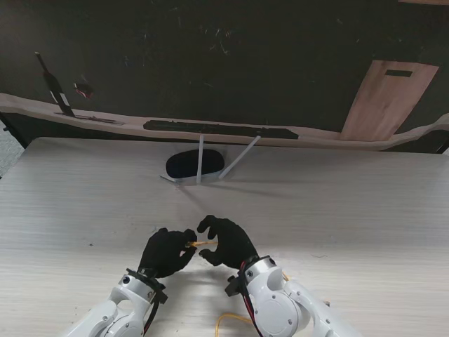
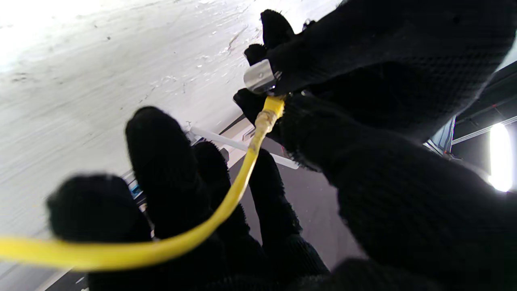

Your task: Untangle the Ethernet cable and plug it into the router

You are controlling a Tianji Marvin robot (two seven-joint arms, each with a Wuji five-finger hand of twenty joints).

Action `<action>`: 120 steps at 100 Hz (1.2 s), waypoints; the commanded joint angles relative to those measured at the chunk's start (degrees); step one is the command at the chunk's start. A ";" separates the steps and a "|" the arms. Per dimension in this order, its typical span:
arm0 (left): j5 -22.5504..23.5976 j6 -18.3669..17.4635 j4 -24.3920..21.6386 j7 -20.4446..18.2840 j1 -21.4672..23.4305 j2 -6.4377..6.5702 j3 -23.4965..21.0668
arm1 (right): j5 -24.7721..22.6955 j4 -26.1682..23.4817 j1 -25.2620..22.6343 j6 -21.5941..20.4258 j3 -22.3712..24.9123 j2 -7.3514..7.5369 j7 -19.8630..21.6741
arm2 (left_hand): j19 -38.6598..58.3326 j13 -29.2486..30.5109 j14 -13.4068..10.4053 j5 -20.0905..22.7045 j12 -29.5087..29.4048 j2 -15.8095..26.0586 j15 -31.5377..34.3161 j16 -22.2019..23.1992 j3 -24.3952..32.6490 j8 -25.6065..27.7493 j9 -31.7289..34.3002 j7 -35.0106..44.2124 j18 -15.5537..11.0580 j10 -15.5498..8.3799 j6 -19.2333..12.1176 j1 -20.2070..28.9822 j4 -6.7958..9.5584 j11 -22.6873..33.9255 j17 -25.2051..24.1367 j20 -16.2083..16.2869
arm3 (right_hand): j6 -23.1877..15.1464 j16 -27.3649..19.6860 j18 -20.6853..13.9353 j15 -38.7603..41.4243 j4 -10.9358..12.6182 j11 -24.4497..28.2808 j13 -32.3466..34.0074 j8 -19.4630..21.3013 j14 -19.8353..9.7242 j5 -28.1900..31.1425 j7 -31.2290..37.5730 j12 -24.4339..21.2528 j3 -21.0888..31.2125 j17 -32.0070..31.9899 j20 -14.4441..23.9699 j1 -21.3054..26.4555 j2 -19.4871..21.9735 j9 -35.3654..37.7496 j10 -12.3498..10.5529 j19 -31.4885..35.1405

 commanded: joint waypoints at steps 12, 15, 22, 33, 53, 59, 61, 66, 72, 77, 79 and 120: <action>-0.34 1.01 -0.76 -1.50 0.43 -0.12 0.12 | -5.28 3.83 1.65 -4.39 -1.62 -0.84 -3.40 | 2.76 0.49 2.23 3.24 -0.50 0.78 1.39 -0.82 3.66 -0.32 1.48 2.95 0.19 0.89 -1.01 1.60 -0.51 0.69 -1.08 -0.57 | -4.37 0.56 -13.17 11.37 0.64 1.23 6.68 0.36 -1.34 9.55 1.49 0.58 2.94 7.85 3.74 -1.72 -0.79 9.54 -0.73 18.20; -0.38 1.09 -0.80 -1.56 0.45 -0.13 0.12 | -6.07 4.28 1.90 -4.95 -1.81 -0.81 -3.93 | 2.80 0.44 2.20 3.20 -0.49 0.77 1.44 -0.80 3.67 -0.30 1.46 2.96 0.21 0.92 -0.89 1.59 -0.51 0.71 -1.13 -0.53 | -4.84 0.93 -14.49 12.78 0.66 1.40 6.77 0.49 -1.64 10.77 1.92 0.54 2.99 8.12 4.34 -1.81 -0.48 10.82 -0.97 19.36; -0.55 1.21 -0.89 -1.76 0.49 -0.14 0.13 | -7.32 4.97 2.31 -5.73 -2.16 -0.81 -4.91 | 2.85 0.41 2.25 3.14 -0.48 0.85 1.49 -0.76 3.69 -0.29 1.41 2.95 0.26 1.02 -0.75 1.60 -0.51 0.72 -1.20 -0.48 | -5.85 1.29 -16.74 15.29 -4.24 1.41 6.74 -7.09 -1.86 12.59 5.91 0.22 2.29 8.46 6.05 -0.56 -0.55 13.46 -1.08 20.93; -0.57 1.38 -0.98 -1.97 0.57 -0.12 0.14 | -8.84 5.80 2.75 -6.63 -2.46 -0.75 -6.01 | 2.89 0.32 2.35 3.19 -0.47 0.88 1.51 -0.74 3.65 -0.26 1.39 3.02 0.30 0.95 -0.88 1.63 -0.53 0.75 -1.24 -0.42 | -6.82 2.67 -18.64 17.76 -7.80 1.93 6.83 -12.64 -2.35 14.31 12.57 -0.09 1.44 8.83 7.47 1.11 -0.38 17.71 -1.15 22.64; -0.85 1.48 -1.06 -2.00 0.65 -0.18 0.16 | -9.50 6.36 3.04 -6.76 -2.78 -0.79 -6.67 | 2.87 0.31 2.31 3.15 -0.51 0.87 1.47 -0.73 3.60 -0.33 1.41 2.91 0.30 1.09 -0.50 1.66 -0.51 0.74 -1.25 -0.32 | -6.01 5.50 -21.47 21.17 -8.00 2.13 6.86 -16.49 -3.12 17.25 16.51 -0.77 0.90 9.37 9.62 2.49 0.36 22.80 -0.89 24.86; -0.98 1.46 -1.09 -2.11 0.64 -0.18 0.17 | -9.48 6.52 3.15 -6.74 -2.93 -0.82 -6.71 | 2.86 0.53 2.57 3.26 -0.53 0.86 1.51 -0.72 3.58 -0.32 1.43 2.95 0.30 1.08 -0.41 1.61 -0.52 0.74 -1.25 -0.30 | -6.02 6.04 -21.83 21.67 -7.93 2.21 6.93 -16.97 -3.20 18.22 16.80 -0.91 0.97 9.53 10.50 2.71 0.68 23.91 -1.02 24.87; -1.02 1.46 -1.10 -2.15 0.64 -0.19 0.18 | -9.49 6.60 3.20 -6.76 -3.00 -0.84 -6.76 | 2.86 0.51 2.52 3.29 -0.55 0.84 1.46 -0.75 3.59 -0.28 1.46 3.02 0.30 1.06 -0.65 1.60 -0.51 0.72 -1.25 -0.29 | -6.09 6.34 -22.06 22.03 -7.92 2.20 6.92 -17.14 -3.43 18.66 16.90 -0.99 0.93 9.61 10.99 2.81 0.72 24.41 -1.11 24.87; -1.10 1.45 -1.12 -2.26 0.63 -0.18 0.21 | -9.58 6.81 3.35 -6.80 -3.17 -0.87 -6.89 | 2.85 0.60 2.63 3.24 -0.59 0.87 1.38 -0.79 3.61 -0.28 1.52 3.03 0.29 0.96 -0.74 1.56 -0.51 0.70 -1.24 -0.27 | -6.11 6.67 -22.35 22.40 -7.81 2.25 6.97 -17.28 -3.59 19.25 17.08 -1.08 1.04 9.69 11.59 3.03 1.06 25.10 -1.21 24.87; -1.14 1.41 -1.11 -2.30 0.59 -0.19 0.27 | -9.70 7.05 3.52 -6.82 -3.36 -0.90 -7.04 | 2.84 0.70 2.61 3.21 -0.63 0.84 1.36 -0.81 3.62 -0.32 1.49 2.98 0.29 1.11 -0.47 1.56 -0.52 0.65 -1.24 -0.25 | -6.11 7.30 -22.93 22.85 -7.73 2.14 6.99 -17.59 -3.72 19.95 17.11 -1.34 0.99 9.80 12.85 3.29 1.50 25.98 -1.35 24.87; -1.20 1.31 -1.10 -2.33 0.57 -0.19 0.31 | -9.70 7.16 3.61 -6.77 -3.48 -0.93 -7.09 | 2.84 0.71 2.60 3.30 -0.64 0.84 1.33 -0.83 3.60 -0.29 1.52 3.04 0.29 1.11 -0.53 1.49 -0.53 0.67 -1.24 -0.24 | -5.68 7.52 -23.07 23.09 -7.71 2.17 7.01 -17.73 -3.79 20.11 16.97 -1.39 0.96 9.88 13.20 3.41 1.42 26.26 -1.31 24.87; -1.23 1.27 -1.09 -2.32 0.56 -0.19 0.32 | -9.73 7.21 3.65 -6.75 -3.53 -0.94 -7.11 | 2.83 0.67 2.56 3.26 -0.65 0.86 1.31 -0.84 3.63 -0.31 1.54 3.02 0.29 1.08 -0.55 1.53 -0.52 0.67 -1.24 -0.24 | -5.69 7.61 -23.14 23.20 -7.70 2.18 7.02 -17.75 -3.82 20.24 16.97 -1.41 0.96 9.92 13.34 3.39 1.42 26.37 -1.37 24.87; -1.47 1.14 -1.19 -2.43 0.74 -0.21 0.22 | -11.00 7.70 3.94 -6.05 -3.94 -0.80 -7.55 | 2.76 0.65 2.60 3.06 -0.75 0.94 1.27 -0.87 3.57 -0.31 1.46 2.97 0.21 1.09 -0.52 1.51 -0.56 0.67 -1.27 -0.18 | -2.27 11.00 -27.91 27.43 -7.74 3.46 7.25 -18.35 -6.90 20.77 16.78 -1.48 1.66 10.88 19.86 4.56 -1.26 27.96 -0.51 24.87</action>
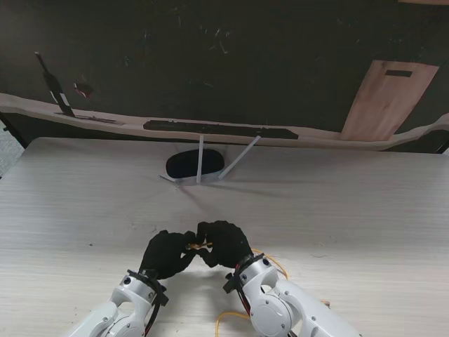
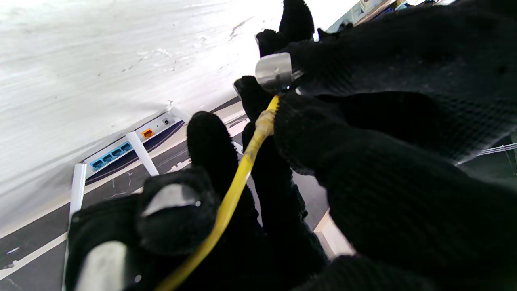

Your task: Untangle the Ethernet cable and plug it into the router

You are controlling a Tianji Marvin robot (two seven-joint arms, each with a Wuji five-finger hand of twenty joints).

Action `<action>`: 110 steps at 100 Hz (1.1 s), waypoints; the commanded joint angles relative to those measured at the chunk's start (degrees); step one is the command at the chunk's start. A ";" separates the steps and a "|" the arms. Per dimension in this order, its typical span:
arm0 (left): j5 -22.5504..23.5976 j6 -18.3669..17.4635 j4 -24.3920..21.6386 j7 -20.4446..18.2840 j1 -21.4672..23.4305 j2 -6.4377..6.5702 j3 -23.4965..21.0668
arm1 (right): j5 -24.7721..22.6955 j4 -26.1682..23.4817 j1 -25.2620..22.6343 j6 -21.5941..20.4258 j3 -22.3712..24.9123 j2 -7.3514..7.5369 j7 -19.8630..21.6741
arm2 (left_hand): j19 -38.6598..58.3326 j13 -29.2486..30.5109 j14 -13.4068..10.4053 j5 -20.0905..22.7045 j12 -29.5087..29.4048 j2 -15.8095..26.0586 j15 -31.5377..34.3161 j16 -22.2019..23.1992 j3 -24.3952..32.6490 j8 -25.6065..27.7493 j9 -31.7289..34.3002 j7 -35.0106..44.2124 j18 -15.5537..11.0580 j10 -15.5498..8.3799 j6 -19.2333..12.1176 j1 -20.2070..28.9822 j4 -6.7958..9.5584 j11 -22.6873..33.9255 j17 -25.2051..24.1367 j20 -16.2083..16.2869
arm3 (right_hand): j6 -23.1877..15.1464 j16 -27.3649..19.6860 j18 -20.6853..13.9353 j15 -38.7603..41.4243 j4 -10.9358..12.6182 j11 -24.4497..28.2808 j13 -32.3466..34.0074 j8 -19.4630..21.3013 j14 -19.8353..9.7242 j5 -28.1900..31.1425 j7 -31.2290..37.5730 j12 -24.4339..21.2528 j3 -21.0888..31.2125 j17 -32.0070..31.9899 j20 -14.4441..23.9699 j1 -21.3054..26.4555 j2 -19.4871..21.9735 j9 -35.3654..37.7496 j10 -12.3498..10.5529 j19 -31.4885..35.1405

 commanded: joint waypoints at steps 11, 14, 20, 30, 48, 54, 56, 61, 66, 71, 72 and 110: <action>-0.15 0.12 -0.65 -0.93 0.37 -0.14 0.01 | -0.42 0.36 -0.25 0.18 -0.38 0.01 0.12 | 2.30 0.57 2.21 2.35 -0.72 1.16 1.24 -0.85 3.49 -0.31 1.41 2.88 -0.31 0.96 -0.55 1.61 -0.54 0.69 -0.76 -0.17 | 0.90 2.20 -18.63 6.53 -0.74 2.97 0.30 -0.99 -1.86 2.78 2.10 -0.69 1.27 2.19 3.00 2.02 -0.60 5.84 5.29 13.58; -0.16 0.10 -0.65 -0.92 0.37 -0.14 0.01 | -0.52 0.40 -0.22 0.16 -0.41 0.02 0.08 | 2.27 0.51 2.29 2.36 -0.72 1.15 1.21 -0.86 3.45 -0.31 1.42 2.87 -0.34 0.97 -0.43 1.61 -0.54 0.70 -0.79 -0.18 | 0.89 2.33 -18.78 6.66 -0.67 3.03 0.29 -1.02 -1.94 2.99 2.14 -0.71 1.33 2.21 3.27 2.20 -0.32 6.08 5.28 13.58; -0.19 0.05 -0.64 -0.89 0.35 -0.15 0.02 | -0.60 0.46 -0.16 0.15 -0.47 0.03 0.07 | 2.26 0.55 2.32 2.42 -0.73 1.17 1.25 -0.84 3.43 -0.24 1.39 2.99 -0.37 0.92 -0.78 1.62 -0.53 0.69 -0.79 -0.18 | 1.13 2.47 -18.89 6.82 -0.65 3.00 0.30 -1.11 -1.91 3.15 2.04 -0.76 1.27 2.24 3.56 2.28 -0.05 6.27 5.39 13.58; -0.15 -0.01 -0.65 -0.93 0.36 -0.13 -0.01 | -0.74 0.58 -0.08 0.20 -0.58 0.04 0.02 | 2.25 0.36 2.18 2.37 -0.74 1.18 1.22 -0.83 3.37 -0.27 1.35 2.95 -0.37 0.93 -0.70 1.59 -0.53 0.69 -0.78 -0.17 | 1.92 2.74 -19.05 7.12 -0.55 2.96 0.31 -1.33 -1.94 3.14 1.69 -0.82 1.24 2.29 4.09 2.49 0.31 6.39 5.63 13.58; -0.08 -0.10 -0.73 -1.01 0.46 -0.10 -0.09 | -1.08 0.78 0.06 0.66 -0.83 0.05 -0.13 | 2.24 0.35 2.12 2.40 -0.73 1.17 1.25 -0.78 3.31 -0.24 1.35 2.98 -0.37 0.89 -0.84 1.61 -0.52 0.69 -0.78 -0.15 | 2.59 2.98 -19.40 7.30 -0.62 2.74 0.31 -1.69 -2.15 2.43 0.98 -0.92 0.99 2.34 4.61 2.31 -0.23 5.79 5.78 13.58; -0.11 -0.16 -0.75 -1.02 0.47 -0.10 -0.11 | -1.14 0.80 0.09 0.79 -0.89 0.07 -0.04 | 2.23 0.07 2.05 2.43 -0.73 1.17 1.14 -0.80 3.33 -0.23 1.36 3.00 -0.37 0.90 -0.77 1.63 -0.51 0.70 -0.78 -0.14 | 3.46 3.03 -19.40 7.28 -0.60 2.74 0.28 -1.75 -2.01 2.48 0.86 -0.93 1.04 2.32 4.76 2.24 -0.36 5.76 6.07 13.58; -0.12 -0.16 -0.76 -1.04 0.48 -0.10 -0.12 | -1.15 0.80 0.10 0.82 -0.90 0.08 0.01 | 2.23 0.03 1.98 2.36 -0.73 1.21 1.14 -0.80 3.36 -0.25 1.35 2.96 -0.38 0.92 -0.82 1.69 -0.49 0.69 -0.80 -0.14 | 3.66 3.05 -19.32 7.26 -0.57 2.77 0.28 -1.77 -1.95 2.55 0.84 -0.93 1.10 2.31 4.81 2.25 -0.25 5.84 6.23 13.58; -0.09 -0.15 -0.82 -1.22 0.50 -0.07 -0.15 | -1.07 0.80 0.12 0.82 -0.92 0.08 0.12 | 2.15 0.00 2.12 2.34 -0.74 1.26 1.15 -0.78 3.29 -0.27 1.31 2.93 -0.41 0.96 -0.75 1.66 -0.52 0.67 -0.92 -0.17 | 3.48 3.08 -19.07 7.18 -0.48 2.91 0.27 -1.79 -1.65 3.01 0.98 -0.92 1.22 2.27 4.91 2.28 0.79 6.21 6.15 13.58; -0.03 -0.15 -0.83 -1.35 0.50 -0.04 -0.15 | -0.95 0.84 0.15 0.73 -0.95 0.06 0.14 | 2.10 0.04 2.00 2.27 -0.75 1.28 1.18 -0.75 3.22 -0.24 1.26 2.96 -0.42 0.91 -0.81 1.65 -0.53 0.65 -0.95 -0.18 | 3.08 3.16 -18.84 7.18 -0.31 2.97 0.27 -1.81 -1.51 3.50 1.18 -0.95 1.26 2.26 5.00 2.70 2.07 6.64 6.01 13.58; -0.04 -0.15 -0.80 -1.38 0.48 -0.04 -0.11 | -1.00 0.90 0.20 0.62 -0.98 0.09 0.17 | 2.05 -0.02 1.95 2.35 -0.74 1.30 1.15 -0.75 3.19 -0.19 1.28 3.03 -0.43 0.89 -0.87 1.70 -0.52 0.68 -1.03 -0.19 | 2.68 3.20 -18.72 7.16 -0.24 2.93 0.27 -1.81 -1.50 3.79 1.28 -1.00 1.16 2.25 5.01 2.68 3.11 6.97 5.80 13.58; -0.04 -0.15 -0.79 -1.38 0.47 -0.04 -0.10 | -1.03 0.92 0.22 0.59 -0.99 0.09 0.17 | 2.04 -0.03 1.99 2.40 -0.73 1.28 1.15 -0.75 3.20 -0.16 1.29 3.08 -0.44 0.90 -1.00 1.72 -0.51 0.68 -1.05 -0.19 | 2.58 3.21 -18.70 7.16 -0.23 2.91 0.27 -1.82 -1.50 3.82 1.28 -1.02 1.11 2.24 5.01 2.62 3.37 6.99 5.70 13.58; -1.06 -0.35 -0.93 -1.70 0.75 -0.16 -0.29 | -2.57 1.53 0.65 -0.57 -0.97 0.40 -0.28 | 0.14 -5.73 3.73 -1.72 -0.07 1.53 1.55 1.80 2.11 0.67 -3.87 -0.68 0.54 -0.64 -4.22 -5.31 0.39 1.55 -7.45 1.63 | -1.58 3.29 -17.50 6.58 0.28 2.28 0.22 -0.99 -0.43 7.41 1.14 -1.02 1.49 2.11 4.62 3.14 4.00 9.18 5.08 13.58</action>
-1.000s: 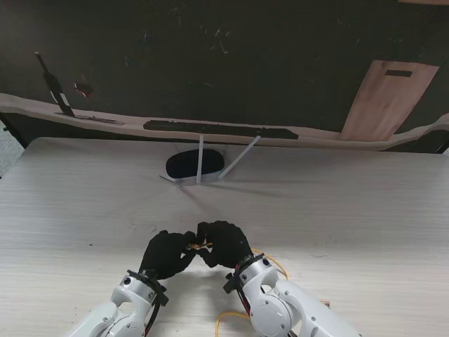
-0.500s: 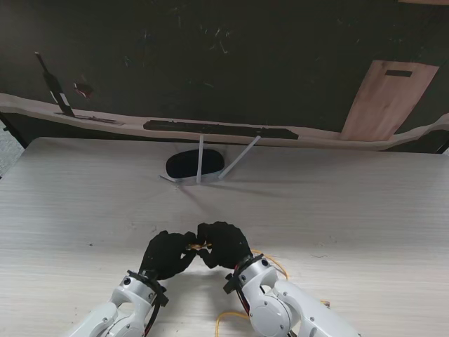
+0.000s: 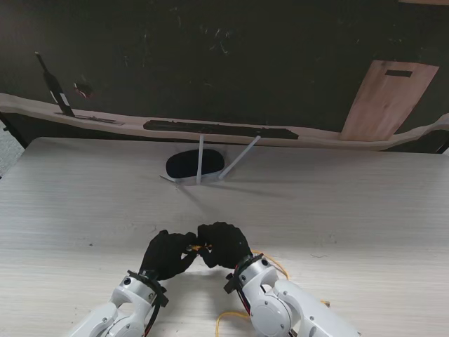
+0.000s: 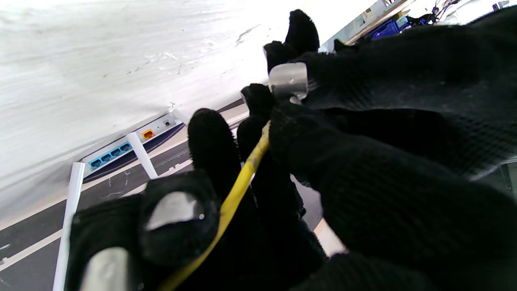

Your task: Untangle the Ethernet cable and plug it into the router

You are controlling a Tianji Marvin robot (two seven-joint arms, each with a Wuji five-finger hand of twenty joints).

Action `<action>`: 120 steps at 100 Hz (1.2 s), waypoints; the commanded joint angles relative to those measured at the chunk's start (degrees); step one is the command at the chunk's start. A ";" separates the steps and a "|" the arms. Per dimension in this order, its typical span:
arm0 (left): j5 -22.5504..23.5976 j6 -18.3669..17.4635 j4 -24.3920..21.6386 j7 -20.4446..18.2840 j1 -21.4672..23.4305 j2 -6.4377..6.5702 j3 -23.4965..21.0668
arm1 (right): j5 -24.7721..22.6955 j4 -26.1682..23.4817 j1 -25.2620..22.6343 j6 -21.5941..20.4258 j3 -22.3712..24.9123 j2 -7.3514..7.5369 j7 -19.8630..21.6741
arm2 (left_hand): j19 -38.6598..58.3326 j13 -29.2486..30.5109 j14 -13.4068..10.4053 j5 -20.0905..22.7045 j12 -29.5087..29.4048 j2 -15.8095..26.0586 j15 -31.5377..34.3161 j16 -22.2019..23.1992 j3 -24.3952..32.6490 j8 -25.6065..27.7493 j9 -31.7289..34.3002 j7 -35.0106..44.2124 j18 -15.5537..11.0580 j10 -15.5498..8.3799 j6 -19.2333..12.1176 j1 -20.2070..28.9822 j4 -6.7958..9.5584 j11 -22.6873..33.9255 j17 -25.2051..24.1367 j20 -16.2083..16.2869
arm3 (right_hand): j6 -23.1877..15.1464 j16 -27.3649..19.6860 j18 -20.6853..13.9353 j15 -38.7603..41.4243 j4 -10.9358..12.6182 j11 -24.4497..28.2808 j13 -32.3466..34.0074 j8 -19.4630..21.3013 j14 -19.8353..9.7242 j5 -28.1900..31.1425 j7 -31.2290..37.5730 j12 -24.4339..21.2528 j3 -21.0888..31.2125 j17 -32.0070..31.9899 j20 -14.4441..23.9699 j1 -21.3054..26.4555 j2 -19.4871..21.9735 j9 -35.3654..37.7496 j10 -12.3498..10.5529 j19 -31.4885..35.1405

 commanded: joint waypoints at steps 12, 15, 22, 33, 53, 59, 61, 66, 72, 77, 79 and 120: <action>-0.60 -0.76 -0.85 -1.37 0.76 -0.11 -0.67 | 0.04 -0.26 -0.90 0.16 0.80 0.04 -0.24 | -1.45 -5.19 3.04 -3.91 -0.12 2.44 0.41 3.19 7.56 2.70 -6.48 -6.31 0.10 -0.90 -2.22 -14.22 1.65 0.51 -5.42 2.75 | -3.06 1.33 -16.85 4.89 0.81 2.64 -0.01 1.34 0.09 4.12 0.88 -0.62 2.00 1.78 1.04 1.85 0.22 7.22 6.39 13.27; -0.32 -0.93 -0.91 -1.35 0.85 -0.05 -0.85 | 0.18 -0.42 -1.10 0.30 1.13 0.01 -0.37 | -1.88 -6.05 2.77 -4.93 -0.12 2.97 0.08 3.59 9.92 3.37 -7.88 -7.92 -0.08 -1.20 -2.01 -17.50 2.92 -0.04 -6.14 2.83 | -2.59 1.36 -16.78 4.90 0.80 2.77 -0.01 1.52 0.11 4.11 0.69 -0.50 2.07 1.77 1.07 1.96 0.25 7.27 6.61 13.27; 0.70 -1.20 -1.13 -1.16 1.10 0.11 -1.33 | 0.43 -0.73 -1.60 0.70 1.93 -0.12 -0.95 | -3.34 -9.00 2.26 -8.63 -0.36 1.94 -1.03 4.10 11.97 3.65 -12.42 -10.59 -0.55 -1.94 -2.13 -21.13 3.88 -1.71 -8.34 2.50 | -0.22 1.49 -15.50 4.78 0.76 3.44 -0.03 2.51 0.45 4.05 -0.05 0.11 2.27 1.60 0.99 2.91 0.79 7.34 7.73 13.27; 2.21 -1.35 -1.61 -0.78 1.77 0.32 -2.32 | 0.85 -1.27 -2.31 0.75 3.35 -0.17 -1.31 | -5.35 -13.28 1.11 -14.04 -0.69 1.03 -2.93 4.30 12.47 2.96 -18.81 -13.49 -1.31 -2.67 -2.01 -21.31 3.64 -3.69 -11.59 1.84 | 0.53 1.33 -12.51 3.79 0.92 4.38 -0.05 2.79 1.00 4.03 -0.31 0.87 2.20 1.02 -2.60 3.40 1.29 7.05 8.37 13.27; 3.71 -0.75 -2.95 -1.50 3.63 0.61 -4.35 | 0.99 -1.83 -2.98 0.14 5.22 -0.11 -1.71 | -7.37 -16.33 0.00 -15.91 -0.79 -0.10 -5.51 4.86 14.69 2.72 -22.16 -14.61 -1.92 -3.21 -2.88 -17.89 4.07 -4.63 -13.61 0.96 | 0.61 0.35 -7.98 1.84 1.13 5.96 -0.06 3.11 0.98 3.73 -0.30 2.06 2.31 -0.18 -8.88 3.33 2.41 6.35 8.67 11.45; 3.82 -0.61 -3.19 -1.63 3.93 0.63 -4.64 | 1.08 -1.95 -3.08 -0.08 5.57 -0.10 -1.69 | -7.49 -16.41 -0.07 -15.60 -0.76 0.44 -6.02 5.08 14.16 2.93 -21.89 -14.24 -1.87 -3.20 -2.97 -16.23 4.05 -4.55 -13.67 0.86 | 0.64 0.18 -6.98 1.65 1.16 6.42 -0.03 3.46 0.91 3.58 -0.28 2.36 2.27 -0.25 -9.32 3.27 2.63 6.13 8.76 10.82; 3.86 -0.58 -3.26 -1.68 4.01 0.64 -4.72 | 1.10 -1.99 -3.11 -0.15 5.67 -0.09 -1.66 | -7.49 -16.41 -0.04 -15.42 -0.74 0.69 -6.11 5.15 14.03 2.99 -21.75 -14.11 -1.86 -3.21 -3.04 -15.87 4.07 -4.50 -13.66 0.84 | 0.63 0.16 -6.92 1.62 1.14 6.45 -0.04 3.51 0.90 3.58 -0.26 2.38 2.24 -0.29 -9.37 3.24 2.67 6.12 8.75 10.75; 3.88 -0.60 -3.43 -1.92 4.16 0.67 -4.91 | 1.16 -2.09 -3.19 -0.28 5.90 -0.06 -1.58 | -7.58 -16.49 -0.06 -15.18 -0.74 1.50 -6.43 5.34 13.17 3.13 -21.62 -13.89 -1.91 -3.12 -3.16 -14.93 4.12 -4.52 -13.74 0.77 | 0.55 0.02 -6.56 1.42 1.13 6.69 -0.03 3.91 0.86 3.27 -0.14 2.53 2.14 -0.37 -9.58 3.26 2.81 5.95 8.64 10.38; 3.76 -0.80 -3.43 -2.11 4.17 0.67 -4.97 | 1.41 -2.32 -3.37 -0.40 6.20 -0.05 -1.39 | -7.58 -16.57 0.12 -14.90 -0.75 2.67 -6.54 5.54 12.03 3.24 -21.40 -13.71 -1.82 -3.09 -3.23 -14.11 4.10 -4.51 -13.95 0.76 | 0.20 -0.54 -5.02 0.71 1.11 7.26 -0.02 5.09 0.83 2.82 -0.12 2.93 1.99 -0.61 -10.34 3.22 3.22 5.54 8.57 8.96; 3.55 -0.95 -3.38 -2.17 4.10 0.65 -4.93 | 1.64 -2.57 -3.55 -0.47 6.43 -0.02 -1.14 | -7.59 -16.74 0.27 -14.76 -0.76 3.54 -6.62 5.63 11.28 3.27 -21.41 -13.66 -1.86 -2.98 -3.23 -13.99 4.12 -4.54 -14.16 0.76 | 0.26 -1.18 -2.73 0.01 1.11 7.73 -0.04 6.08 0.95 2.41 -0.22 3.28 2.00 -0.94 -11.09 3.34 3.59 5.23 8.54 7.36; 3.43 -1.05 -3.30 -2.12 4.03 0.62 -4.87 | 1.67 -2.67 -3.62 -0.48 6.51 0.00 -1.06 | -7.52 -16.81 0.40 -14.72 -0.75 3.87 -6.57 5.75 10.53 3.28 -21.41 -13.68 -1.88 -2.96 -3.28 -13.57 4.18 -4.53 -14.21 0.78 | 0.47 -1.43 -1.86 -0.26 1.10 7.89 -0.05 6.61 0.99 2.14 -0.09 3.39 2.09 -1.08 -11.40 3.40 3.69 5.21 8.59 6.58; 2.86 -1.79 -4.60 -2.50 4.59 0.58 -5.19 | 1.64 -5.35 -5.84 -2.17 9.12 1.02 2.26 | -7.45 -18.40 1.79 -11.53 -0.83 7.88 -7.12 5.75 5.23 4.08 -20.83 -11.87 -1.29 -1.85 -3.96 -13.48 4.31 -4.61 -15.57 0.99 | 0.73 -2.04 -3.17 2.28 0.95 11.80 0.17 9.66 -2.04 -0.08 1.32 6.38 1.74 -0.82 -11.59 3.64 5.44 3.85 9.06 7.32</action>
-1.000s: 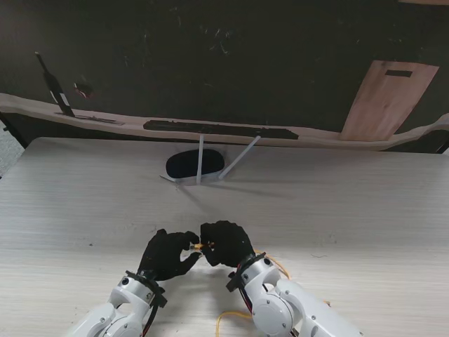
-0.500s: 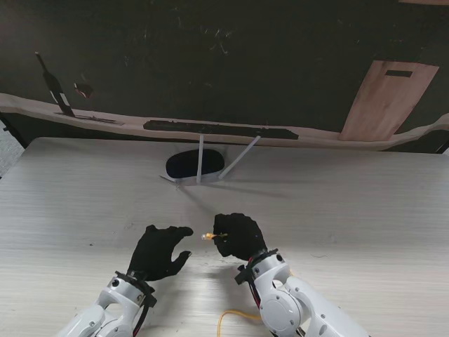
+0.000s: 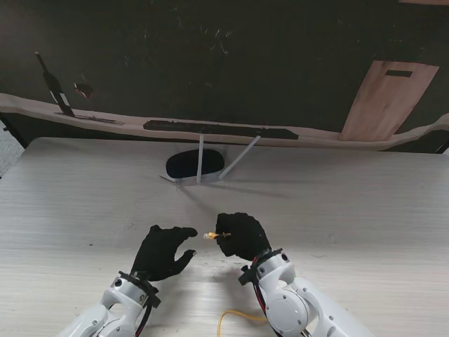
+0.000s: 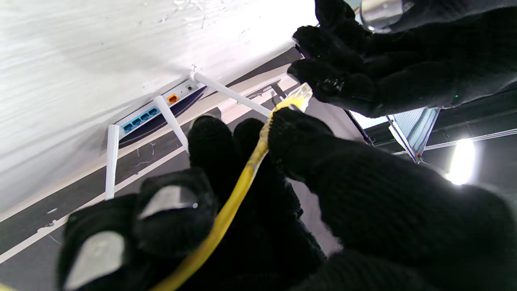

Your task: Untangle the Ethernet cable and plug it into the router

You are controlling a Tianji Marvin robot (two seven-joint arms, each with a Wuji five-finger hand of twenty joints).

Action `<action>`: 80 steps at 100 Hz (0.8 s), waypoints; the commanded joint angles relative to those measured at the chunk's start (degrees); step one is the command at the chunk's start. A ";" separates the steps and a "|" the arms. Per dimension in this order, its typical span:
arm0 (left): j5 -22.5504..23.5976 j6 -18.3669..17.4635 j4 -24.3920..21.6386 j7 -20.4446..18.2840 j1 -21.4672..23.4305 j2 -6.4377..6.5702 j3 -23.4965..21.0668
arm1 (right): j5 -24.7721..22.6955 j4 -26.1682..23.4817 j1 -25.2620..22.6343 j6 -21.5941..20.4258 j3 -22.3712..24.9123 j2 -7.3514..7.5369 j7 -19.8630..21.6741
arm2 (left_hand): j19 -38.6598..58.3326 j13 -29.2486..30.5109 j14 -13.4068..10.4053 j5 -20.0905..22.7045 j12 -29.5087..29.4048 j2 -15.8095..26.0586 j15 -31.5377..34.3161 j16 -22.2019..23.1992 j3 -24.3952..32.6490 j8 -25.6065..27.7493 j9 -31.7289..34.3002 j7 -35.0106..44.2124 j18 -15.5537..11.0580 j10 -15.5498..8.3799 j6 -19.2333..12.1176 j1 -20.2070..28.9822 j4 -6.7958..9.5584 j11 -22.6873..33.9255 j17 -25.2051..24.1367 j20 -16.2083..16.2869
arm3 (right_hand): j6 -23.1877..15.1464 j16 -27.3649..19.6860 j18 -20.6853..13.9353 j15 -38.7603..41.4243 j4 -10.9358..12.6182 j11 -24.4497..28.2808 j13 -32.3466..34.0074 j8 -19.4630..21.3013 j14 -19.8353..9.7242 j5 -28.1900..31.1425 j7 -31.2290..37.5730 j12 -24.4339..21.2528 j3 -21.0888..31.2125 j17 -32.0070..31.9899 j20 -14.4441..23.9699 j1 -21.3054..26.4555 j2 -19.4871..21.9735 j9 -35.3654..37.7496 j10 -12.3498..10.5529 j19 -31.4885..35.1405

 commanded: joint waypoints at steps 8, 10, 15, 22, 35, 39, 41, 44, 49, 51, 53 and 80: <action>2.21 1.85 -5.26 -4.43 4.25 0.52 -3.56 | -0.86 -1.44 -1.42 -1.04 1.54 0.55 1.19 | -0.77 -1.78 1.22 3.16 -0.91 2.35 -0.87 0.60 -4.80 1.01 0.47 1.76 -0.57 0.09 -2.14 1.58 0.66 -0.33 -1.60 -0.42 | -0.67 0.62 -7.27 4.72 1.02 5.92 0.05 2.43 -3.87 0.49 3.68 1.81 1.66 0.77 0.79 3.69 2.78 2.92 9.40 8.52; 2.72 2.28 -5.81 -4.87 4.83 0.60 -4.09 | -0.91 -1.53 -1.53 -1.21 1.77 0.58 1.23 | -0.84 -1.89 1.20 3.25 -0.90 2.44 -0.97 0.57 -5.22 0.99 0.56 1.82 -0.61 0.06 -2.20 1.78 0.68 -0.32 -1.69 -0.45 | -0.65 0.67 -7.47 4.82 1.03 6.00 0.03 2.46 -3.94 0.44 3.70 1.88 1.63 0.78 0.82 3.71 2.81 2.92 9.43 8.64; 3.71 3.61 -6.76 -5.26 5.98 0.68 -5.10 | -0.85 -1.70 -1.74 -1.70 2.34 0.62 1.28 | -0.88 -1.84 1.21 3.77 -0.96 2.25 -1.07 0.54 -5.71 1.02 0.93 2.09 -0.62 -0.03 -2.47 1.96 0.66 -0.36 -1.70 -0.47 | -0.57 0.72 -7.68 4.90 1.04 6.05 0.02 2.52 -3.90 0.38 3.76 1.96 1.55 0.78 0.85 3.75 2.82 2.95 9.47 8.77; 3.89 6.35 -7.88 -5.91 7.33 0.58 -6.16 | -0.61 -1.86 -1.97 -2.48 3.06 0.63 1.35 | -1.26 -2.18 1.53 4.09 -1.11 2.54 -1.44 0.45 -6.56 1.04 1.13 2.39 -0.60 0.35 -2.28 2.06 0.62 -0.63 -2.12 -0.63 | -0.45 0.74 -7.78 4.93 1.05 6.04 0.01 2.54 -3.83 0.29 3.81 2.00 1.47 0.77 0.84 3.80 2.85 2.93 9.52 8.81; 3.81 13.27 -8.50 -6.60 8.14 0.25 -6.59 | -0.09 -1.85 -2.29 -3.98 4.15 0.61 1.39 | -1.35 -3.14 2.40 4.39 -1.32 3.68 -1.70 0.66 -9.36 0.93 0.79 2.84 -0.61 1.14 -1.70 2.37 1.26 -1.11 -2.90 -0.67 | -0.52 0.76 -7.83 4.93 1.08 6.01 0.01 2.47 -3.72 0.21 3.90 2.05 1.32 0.76 0.82 3.79 2.92 2.91 9.52 8.86; 3.92 15.07 -8.01 -6.21 7.78 0.12 -6.36 | 0.19 -1.77 -2.38 -4.31 4.41 0.58 1.39 | -1.27 -3.05 2.29 4.43 -1.31 3.85 -1.58 0.72 -9.51 0.92 0.76 2.86 -0.61 1.17 -1.59 2.15 1.43 -1.10 -2.95 -0.63 | -0.52 0.77 -7.84 4.94 1.08 5.99 0.00 2.44 -3.72 0.21 3.93 2.06 1.27 0.76 0.80 3.77 2.95 2.90 9.51 8.86; 3.85 15.90 -7.74 -5.95 7.55 0.04 -6.21 | 0.34 -1.71 -2.42 -4.45 4.53 0.56 1.39 | -1.24 -3.23 2.37 4.29 -1.33 4.02 -1.62 0.72 -9.53 0.86 0.57 2.74 -0.62 1.23 -1.39 1.99 1.54 -1.16 -3.07 -0.61 | -0.51 0.78 -7.84 4.94 1.09 5.98 0.00 2.42 -3.72 0.21 3.94 2.07 1.25 0.75 0.79 3.79 2.97 2.89 9.50 8.85; 3.63 17.10 -7.27 -5.48 7.15 -0.11 -5.95 | 0.57 -1.60 -2.48 -4.63 4.68 0.52 1.36 | -1.16 -3.43 2.55 4.19 -1.33 4.22 -1.62 0.75 -9.54 0.78 0.35 2.58 -0.68 1.27 -1.25 1.72 1.71 -1.20 -3.17 -0.57 | -0.51 0.78 -7.84 4.92 1.11 5.95 -0.01 2.39 -3.70 0.20 3.97 2.07 1.21 0.75 0.78 3.83 3.02 2.86 9.49 8.85; 2.91 18.82 -6.31 -4.47 6.23 -0.41 -5.42 | 0.93 -1.36 -2.54 -4.87 4.86 0.45 1.28 | -1.01 -3.64 2.49 3.92 -1.33 4.43 -1.53 0.81 -9.39 0.68 -0.08 2.28 -0.71 1.34 -0.99 1.42 2.02 -1.26 -3.31 -0.49 | -0.53 0.76 -7.82 4.87 1.11 5.88 -0.03 2.35 -3.63 0.19 3.99 2.06 1.13 0.74 0.76 3.82 3.07 2.80 9.47 8.84; 2.49 19.49 -5.92 -4.04 5.82 -0.54 -5.16 | 1.06 -1.25 -2.56 -4.94 4.92 0.42 1.24 | -0.84 -3.86 2.56 3.74 -1.31 4.58 -1.46 0.85 -8.98 0.63 -0.43 1.95 -0.68 1.46 -0.75 0.89 2.52 -1.26 -3.50 -0.40 | -0.53 0.74 -7.77 4.79 1.13 5.83 -0.04 2.33 -3.50 0.18 4.01 2.05 1.06 0.73 0.74 3.84 3.08 2.81 9.47 8.83; 2.06 20.22 -5.50 -3.61 5.36 -0.69 -4.88 | 1.19 -1.14 -2.56 -5.01 4.96 0.39 1.19 | -0.76 -4.13 2.58 3.42 -1.31 4.79 -1.48 0.86 -8.71 0.58 -0.80 1.63 -0.72 1.48 -0.52 0.42 2.82 -1.32 -3.64 -0.35 | -0.55 0.73 -7.75 4.76 1.13 5.81 -0.04 2.31 -3.44 0.17 4.02 2.05 1.02 0.73 0.72 3.81 3.08 2.80 9.46 8.83; -5.59 25.84 2.57 3.22 -2.49 -3.18 -1.81 | 2.56 -0.24 -2.39 -5.58 5.07 0.25 1.56 | 1.59 -5.66 2.90 -0.67 -2.04 3.02 -0.56 1.33 -6.47 -1.07 -6.75 -3.14 -0.87 1.39 0.78 -2.73 2.80 -3.34 -3.61 0.92 | -0.72 0.67 -7.51 4.60 1.21 5.68 -0.03 2.11 -3.09 0.13 4.10 2.03 0.82 0.72 0.62 3.81 3.21 2.78 9.45 8.86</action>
